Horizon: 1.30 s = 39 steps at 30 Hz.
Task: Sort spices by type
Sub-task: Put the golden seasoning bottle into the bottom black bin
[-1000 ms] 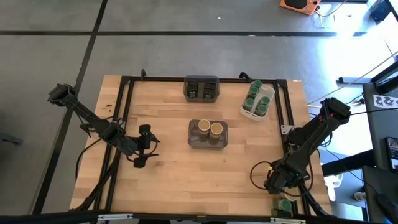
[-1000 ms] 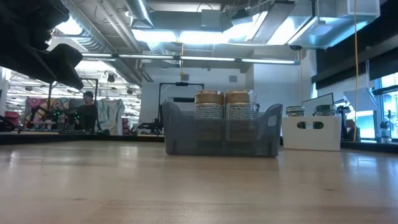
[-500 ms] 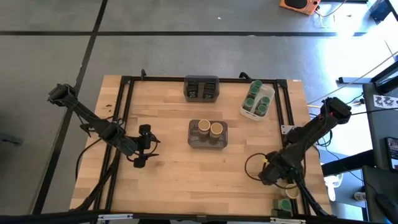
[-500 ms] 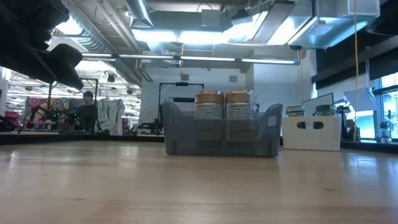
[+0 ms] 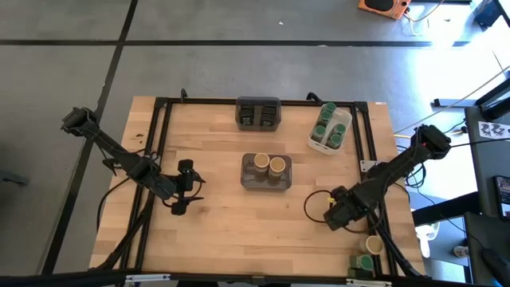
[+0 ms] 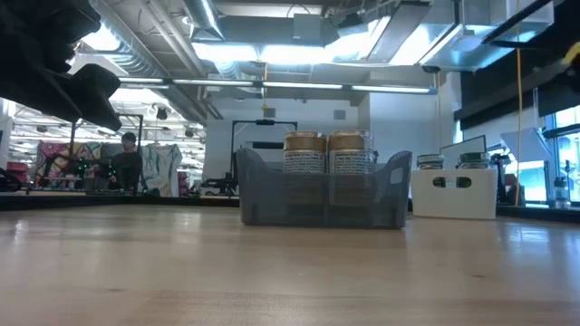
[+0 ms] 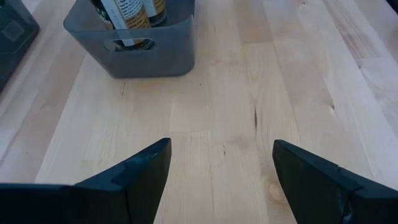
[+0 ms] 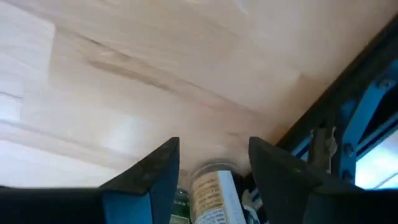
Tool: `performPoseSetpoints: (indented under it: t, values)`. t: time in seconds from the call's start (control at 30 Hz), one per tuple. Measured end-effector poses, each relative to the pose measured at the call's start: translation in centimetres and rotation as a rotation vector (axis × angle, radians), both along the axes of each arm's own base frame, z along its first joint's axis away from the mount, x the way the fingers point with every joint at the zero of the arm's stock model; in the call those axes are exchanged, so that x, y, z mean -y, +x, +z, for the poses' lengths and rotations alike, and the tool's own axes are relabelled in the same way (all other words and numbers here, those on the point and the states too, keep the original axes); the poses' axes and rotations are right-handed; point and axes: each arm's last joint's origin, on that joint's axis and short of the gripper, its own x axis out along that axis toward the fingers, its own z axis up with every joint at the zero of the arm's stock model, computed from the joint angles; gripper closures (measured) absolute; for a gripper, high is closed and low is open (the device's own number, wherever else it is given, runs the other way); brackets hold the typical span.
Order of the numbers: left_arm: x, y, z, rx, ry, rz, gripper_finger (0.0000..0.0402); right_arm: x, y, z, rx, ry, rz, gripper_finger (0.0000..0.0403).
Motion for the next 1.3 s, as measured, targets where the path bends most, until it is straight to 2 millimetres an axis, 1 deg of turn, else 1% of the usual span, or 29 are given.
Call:
performPoseSetpoints:
  t: [0.07,0.17,0.27,0.33,0.4,0.47,0.53,0.63,0.73,0.8,0.83,0.93,1.03,1.1,1.2,1.3]
  values:
    - [0.0,0.0,0.0,0.000,0.001,0.000,0.0123,0.2,-0.1,0.1,-0.054,0.031,-0.008,0.0213]
    - [0.0,0.0,0.0,0.000,0.000,0.000,0.0123,0.4,-0.8,0.6,-0.194,0.070,-0.035,0.0212]
    - [0.0,0.0,0.0,0.000,0.000,0.000,0.0123,0.4,-1.2,2.2,-0.281,0.071,-0.045,0.0212]
    - [0.0,0.0,0.0,0.000,0.001,0.000,0.0123,0.3,-1.0,3.6,-0.286,0.066,-0.062,0.0211]
    - [0.0,0.0,0.0,0.000,0.001,0.000,0.0123,0.0,-0.6,4.8,-0.261,0.085,-0.077,0.0201]
    - [0.0,0.0,0.0,0.000,0.001,0.000,0.0123,-0.1,-0.5,5.6,-0.261,0.083,-0.111,0.0180]
    - [0.0,0.0,0.0,0.000,0.001,0.000,0.0123,-0.3,-0.4,5.9,-0.257,0.085,-0.132,0.0149]
    - [0.0,0.0,0.0,0.000,0.001,-0.001,0.0123,-0.8,-0.7,5.9,-0.264,0.077,-0.143,0.0093]
    - [0.0,0.0,0.0,0.000,0.019,-0.015,0.0123,-1.8,-0.7,5.8,-0.267,0.120,-0.153,0.0040]
    - [0.0,0.0,0.0,0.000,0.027,-0.022,0.0123,-2.5,-0.7,5.8,-0.247,0.139,-0.180,0.0014]
    - [0.0,0.0,0.0,-0.001,0.028,-0.022,0.0123,-2.9,-0.5,5.8,-0.222,0.159,-0.193,0.0009]
    - [0.0,0.0,0.0,-0.001,0.031,-0.026,0.0123,-3.9,0.0,5.9,-0.145,0.232,-0.185,0.0017]
    - [0.0,0.0,0.0,-0.001,0.047,-0.038,0.0123,-4.4,0.2,5.6,-0.133,0.208,-0.237,0.0033]
    - [0.0,0.0,0.0,-0.002,0.048,-0.039,0.0123,-4.7,0.3,5.3,-0.197,0.221,-0.278,0.0041]
    - [0.0,0.0,0.0,-0.002,0.048,-0.039,0.0123,-5.0,0.1,5.0,-0.325,0.249,-0.275,0.0050]
    - [0.0,0.0,0.0,-0.002,0.048,-0.039,0.0123,-5.0,0.0,4.5,-0.404,0.238,-0.273,0.0055]
